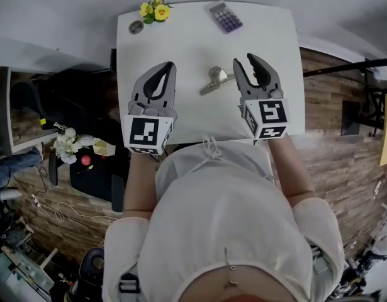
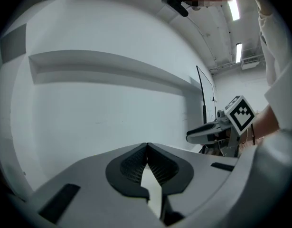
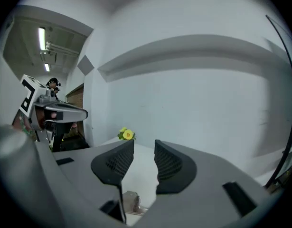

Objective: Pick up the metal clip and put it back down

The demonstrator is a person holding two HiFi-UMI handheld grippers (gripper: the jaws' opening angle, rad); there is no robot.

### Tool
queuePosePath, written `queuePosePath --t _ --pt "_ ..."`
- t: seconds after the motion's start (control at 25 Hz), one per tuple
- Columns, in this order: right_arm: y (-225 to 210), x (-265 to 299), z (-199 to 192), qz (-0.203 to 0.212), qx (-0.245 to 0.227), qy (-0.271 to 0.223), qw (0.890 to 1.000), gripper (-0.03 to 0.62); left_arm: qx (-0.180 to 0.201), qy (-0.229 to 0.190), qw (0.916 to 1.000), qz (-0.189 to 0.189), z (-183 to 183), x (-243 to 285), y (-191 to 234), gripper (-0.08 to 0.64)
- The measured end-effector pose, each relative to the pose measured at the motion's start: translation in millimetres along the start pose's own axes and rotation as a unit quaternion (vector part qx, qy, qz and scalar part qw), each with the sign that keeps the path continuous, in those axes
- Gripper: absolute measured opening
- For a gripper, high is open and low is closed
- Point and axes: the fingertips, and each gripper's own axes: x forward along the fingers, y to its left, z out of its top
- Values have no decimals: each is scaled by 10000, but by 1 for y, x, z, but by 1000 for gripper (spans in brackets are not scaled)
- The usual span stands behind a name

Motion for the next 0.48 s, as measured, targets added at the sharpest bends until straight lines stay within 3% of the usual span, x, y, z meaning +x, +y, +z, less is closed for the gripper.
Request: queuePosePath --t 0.24,0.48 --pt "-13 -47 47 -240 -351 -1056 9935 41 77 -237 9997 -65 27 -4 -17 18" --pt "-14 -72 63 -263 -397 -1488 9877 5 142 -298 9994 -39 35 -11 -23 18"
